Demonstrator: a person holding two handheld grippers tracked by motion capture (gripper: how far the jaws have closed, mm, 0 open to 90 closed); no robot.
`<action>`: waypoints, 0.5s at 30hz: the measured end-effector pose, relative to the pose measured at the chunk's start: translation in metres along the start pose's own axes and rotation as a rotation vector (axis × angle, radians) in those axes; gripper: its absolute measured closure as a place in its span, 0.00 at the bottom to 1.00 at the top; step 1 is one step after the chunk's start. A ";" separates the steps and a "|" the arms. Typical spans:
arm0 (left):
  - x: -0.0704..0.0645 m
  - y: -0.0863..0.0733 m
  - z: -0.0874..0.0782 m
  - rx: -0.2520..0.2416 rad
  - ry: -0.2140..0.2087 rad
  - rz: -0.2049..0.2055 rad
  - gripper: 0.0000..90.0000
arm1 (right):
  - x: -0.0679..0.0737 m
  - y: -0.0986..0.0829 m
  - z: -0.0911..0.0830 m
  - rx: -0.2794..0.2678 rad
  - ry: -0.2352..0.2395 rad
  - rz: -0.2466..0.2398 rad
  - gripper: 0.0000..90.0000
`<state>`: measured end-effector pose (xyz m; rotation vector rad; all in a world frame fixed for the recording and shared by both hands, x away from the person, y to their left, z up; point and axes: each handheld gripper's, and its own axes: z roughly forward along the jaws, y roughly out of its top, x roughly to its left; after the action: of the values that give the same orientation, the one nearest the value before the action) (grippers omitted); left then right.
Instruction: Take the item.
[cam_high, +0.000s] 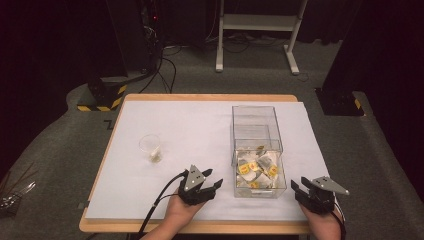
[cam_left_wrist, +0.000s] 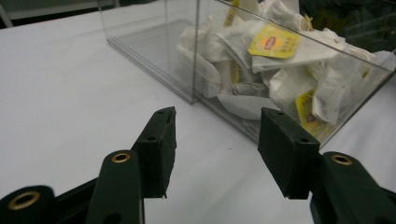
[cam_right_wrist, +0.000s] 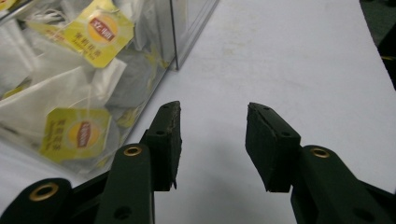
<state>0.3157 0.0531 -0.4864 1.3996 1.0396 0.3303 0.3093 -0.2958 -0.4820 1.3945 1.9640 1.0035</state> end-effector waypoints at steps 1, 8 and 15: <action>0.001 -0.001 -0.001 0.046 -0.007 0.057 0.52 | 0.001 -0.001 -0.002 0.000 0.003 0.003 0.62; -0.013 -0.013 0.006 0.089 -0.042 0.052 0.47 | 0.007 -0.010 -0.014 -0.009 0.051 -0.003 0.57; -0.021 -0.019 0.009 0.104 -0.059 0.048 0.48 | 0.013 -0.015 -0.015 0.001 0.080 -0.017 0.55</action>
<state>0.3042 0.0276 -0.4963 1.5206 0.9873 0.2712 0.2852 -0.2902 -0.4851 1.3555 2.0307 1.0651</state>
